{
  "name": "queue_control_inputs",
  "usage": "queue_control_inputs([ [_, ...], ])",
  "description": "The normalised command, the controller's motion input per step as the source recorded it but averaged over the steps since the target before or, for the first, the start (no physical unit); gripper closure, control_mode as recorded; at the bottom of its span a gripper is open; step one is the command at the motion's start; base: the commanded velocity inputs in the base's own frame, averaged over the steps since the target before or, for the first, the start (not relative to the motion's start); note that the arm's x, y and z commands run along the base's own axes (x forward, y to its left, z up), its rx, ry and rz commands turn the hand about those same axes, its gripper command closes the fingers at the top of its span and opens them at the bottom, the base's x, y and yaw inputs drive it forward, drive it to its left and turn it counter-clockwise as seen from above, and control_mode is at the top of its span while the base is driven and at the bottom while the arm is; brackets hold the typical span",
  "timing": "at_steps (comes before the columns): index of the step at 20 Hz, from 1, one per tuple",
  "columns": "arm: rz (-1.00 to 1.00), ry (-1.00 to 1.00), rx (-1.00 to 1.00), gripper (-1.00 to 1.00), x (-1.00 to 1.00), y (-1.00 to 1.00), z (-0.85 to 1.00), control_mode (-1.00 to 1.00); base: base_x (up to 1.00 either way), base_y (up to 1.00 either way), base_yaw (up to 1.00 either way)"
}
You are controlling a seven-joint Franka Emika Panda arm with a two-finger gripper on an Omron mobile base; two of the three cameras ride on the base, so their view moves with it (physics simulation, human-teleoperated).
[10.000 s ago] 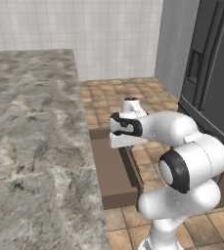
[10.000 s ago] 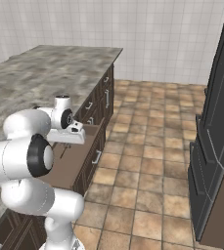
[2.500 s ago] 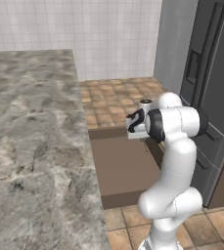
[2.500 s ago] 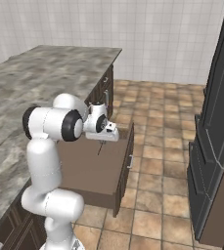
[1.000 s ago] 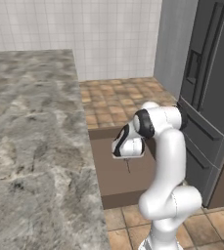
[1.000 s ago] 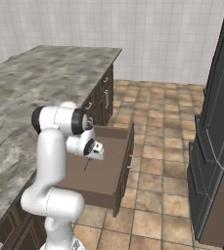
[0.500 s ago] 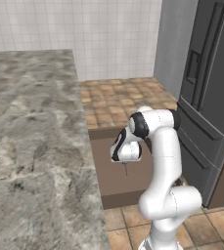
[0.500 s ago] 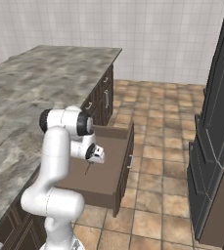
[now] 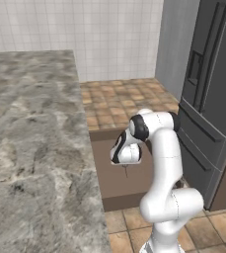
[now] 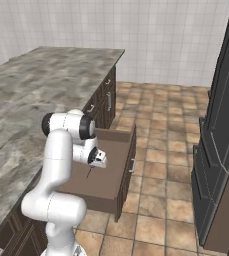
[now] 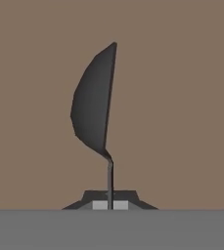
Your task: Organize the utensils by type. Pick up the wooden spoons from the counter and place them in the open cabinet. Then pick up the metallic utensils from the counter and place them in the open drawer.
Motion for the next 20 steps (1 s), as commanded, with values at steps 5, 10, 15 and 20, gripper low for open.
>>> queue_control_inputs([
  [5, -0.02, 0.0, 0.0, -1.0, 0.0, 0.0, -0.03, -1.0, 0.0, 0.0, 0.0],
  [10, -0.03, 0.0, 0.0, -1.0, 0.0, 0.01, 0.15, -1.0, 0.0, 0.0, 0.0],
  [15, -0.01, -0.02, 0.0, -1.0, 0.0, 0.0, 0.73, -1.0, 0.0, 0.0, 0.0],
  [20, 0.0, -0.02, 0.0, -1.0, 0.0, 0.0, 0.99, -1.0, 0.0, 0.0, 0.0],
])
